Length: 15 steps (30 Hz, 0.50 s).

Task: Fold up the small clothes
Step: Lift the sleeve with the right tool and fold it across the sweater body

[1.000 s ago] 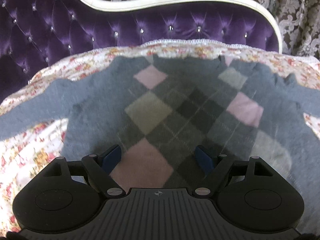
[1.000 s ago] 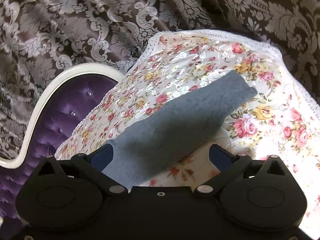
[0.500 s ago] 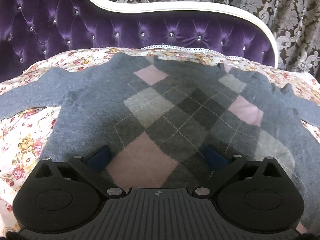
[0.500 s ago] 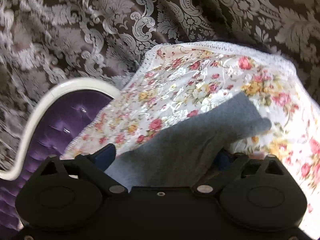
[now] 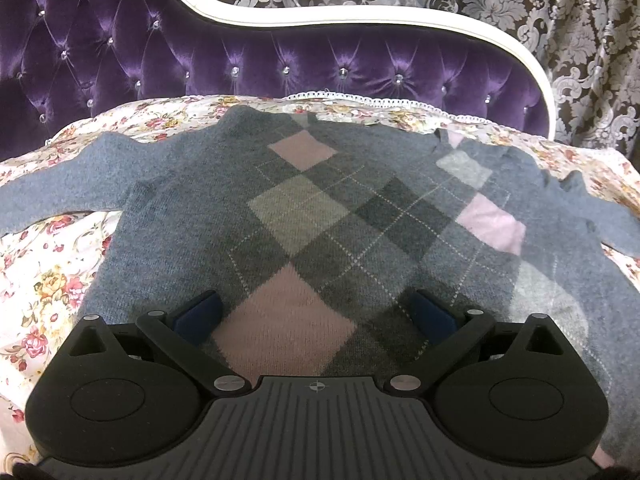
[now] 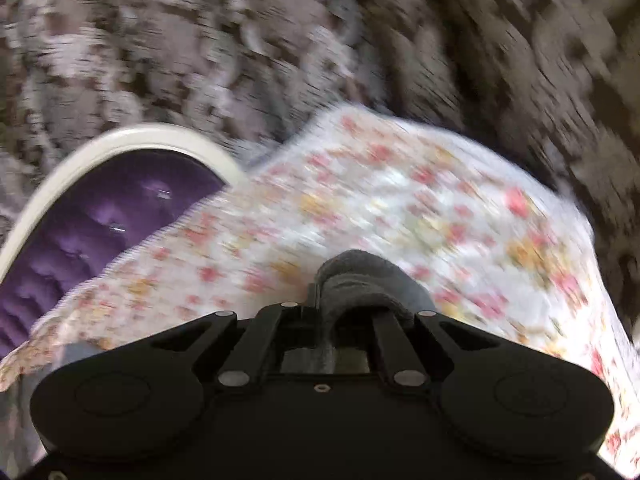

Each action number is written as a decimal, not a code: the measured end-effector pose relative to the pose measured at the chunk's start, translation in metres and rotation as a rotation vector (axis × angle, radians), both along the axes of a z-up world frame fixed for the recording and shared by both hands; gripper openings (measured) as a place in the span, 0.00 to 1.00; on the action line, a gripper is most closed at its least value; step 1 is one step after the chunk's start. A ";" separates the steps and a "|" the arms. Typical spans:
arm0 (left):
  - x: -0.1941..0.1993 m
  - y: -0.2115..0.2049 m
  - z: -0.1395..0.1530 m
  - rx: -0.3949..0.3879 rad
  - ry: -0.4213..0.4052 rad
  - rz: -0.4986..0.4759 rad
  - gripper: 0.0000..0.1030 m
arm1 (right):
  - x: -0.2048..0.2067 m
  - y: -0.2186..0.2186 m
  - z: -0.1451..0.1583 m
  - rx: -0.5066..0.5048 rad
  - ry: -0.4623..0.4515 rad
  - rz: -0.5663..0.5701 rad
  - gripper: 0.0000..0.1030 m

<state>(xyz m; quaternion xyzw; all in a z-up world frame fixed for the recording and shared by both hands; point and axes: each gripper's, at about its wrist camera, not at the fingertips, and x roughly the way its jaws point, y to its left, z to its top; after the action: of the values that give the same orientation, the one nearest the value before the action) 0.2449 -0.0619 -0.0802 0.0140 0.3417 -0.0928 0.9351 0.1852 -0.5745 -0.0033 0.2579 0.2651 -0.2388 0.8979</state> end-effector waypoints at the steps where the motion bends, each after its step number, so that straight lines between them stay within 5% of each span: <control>1: 0.000 0.000 0.000 -0.002 -0.001 0.000 1.00 | 0.008 0.009 0.013 -0.016 -0.009 0.027 0.11; 9: -0.001 0.002 0.000 -0.014 -0.004 0.000 1.00 | 0.088 0.128 0.094 -0.101 -0.061 0.321 0.11; 15: -0.001 0.003 -0.001 -0.022 -0.007 -0.001 1.00 | 0.144 0.249 0.097 -0.125 -0.050 0.610 0.10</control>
<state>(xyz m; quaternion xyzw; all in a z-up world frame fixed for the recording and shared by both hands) 0.2434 -0.0588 -0.0814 0.0040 0.3375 -0.0972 0.9363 0.3294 -0.3250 0.0936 0.1164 0.2928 0.0321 0.9485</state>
